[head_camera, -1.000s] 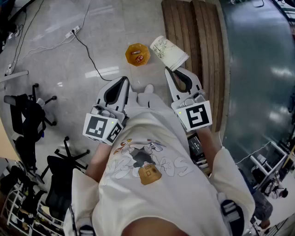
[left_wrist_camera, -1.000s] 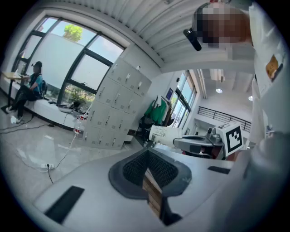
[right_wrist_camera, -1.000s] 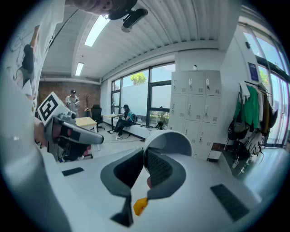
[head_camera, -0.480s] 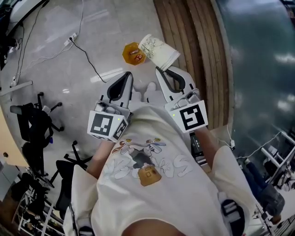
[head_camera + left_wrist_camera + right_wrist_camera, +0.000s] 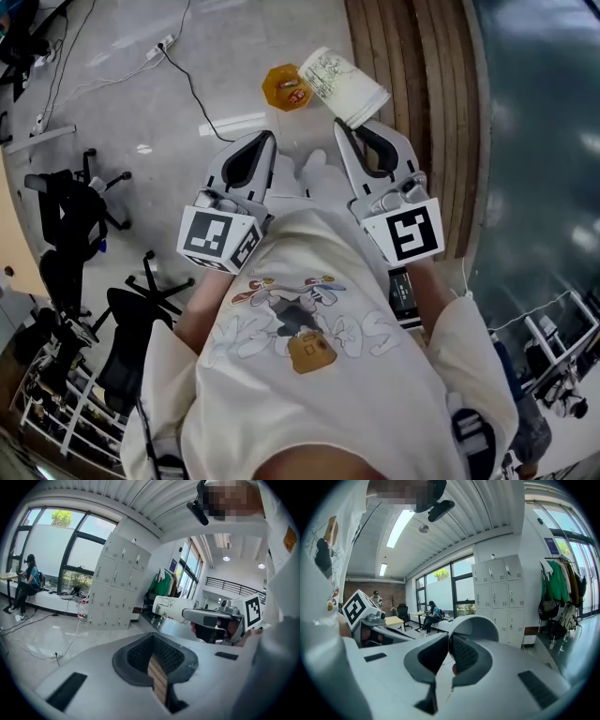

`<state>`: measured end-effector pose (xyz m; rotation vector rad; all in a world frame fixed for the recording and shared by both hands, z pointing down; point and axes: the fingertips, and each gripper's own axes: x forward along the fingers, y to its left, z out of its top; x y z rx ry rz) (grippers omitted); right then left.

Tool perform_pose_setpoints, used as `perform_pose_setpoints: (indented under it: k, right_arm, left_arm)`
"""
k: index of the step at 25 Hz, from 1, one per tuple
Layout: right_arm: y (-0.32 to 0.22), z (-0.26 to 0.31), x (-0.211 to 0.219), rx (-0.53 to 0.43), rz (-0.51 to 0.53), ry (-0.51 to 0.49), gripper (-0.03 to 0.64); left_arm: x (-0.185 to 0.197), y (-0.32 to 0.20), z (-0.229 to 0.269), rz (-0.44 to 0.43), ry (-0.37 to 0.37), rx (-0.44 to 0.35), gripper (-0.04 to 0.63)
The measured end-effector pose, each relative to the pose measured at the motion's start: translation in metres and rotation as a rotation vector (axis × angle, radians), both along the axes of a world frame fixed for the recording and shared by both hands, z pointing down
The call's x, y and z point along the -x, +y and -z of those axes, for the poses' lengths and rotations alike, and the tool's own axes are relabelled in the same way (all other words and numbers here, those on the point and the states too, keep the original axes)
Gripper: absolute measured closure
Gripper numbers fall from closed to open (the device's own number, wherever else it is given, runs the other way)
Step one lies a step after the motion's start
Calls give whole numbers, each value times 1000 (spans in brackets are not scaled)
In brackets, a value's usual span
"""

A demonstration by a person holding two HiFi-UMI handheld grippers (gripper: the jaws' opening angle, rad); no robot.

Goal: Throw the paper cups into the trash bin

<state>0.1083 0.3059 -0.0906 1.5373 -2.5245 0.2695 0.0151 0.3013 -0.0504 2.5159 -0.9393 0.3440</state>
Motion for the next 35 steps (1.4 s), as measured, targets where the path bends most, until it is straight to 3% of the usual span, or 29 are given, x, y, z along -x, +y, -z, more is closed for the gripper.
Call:
perform_pose_setpoints:
  k: [7,16,20,26,35]
  right_arm:
    - [-11,-19,13,42,8,-6,591]
    - [-89,-43,43,129,0,107,591]
    - [-132,-53,55,128,18,161,591]
    - [-161,-104,52,227,69,160,591]
    - [-205,-198,59,293,289,247,591]
  left_arm:
    - [10,-4,-20,17,20,61,591]
    - [73,-122,-15,85,51,1,591]
    - [99,-178,-31,100,29,-2,591]
    - [83,-207,-79,86,-1,75,591]
    - [59,-235,-162,89,-82,158,591]
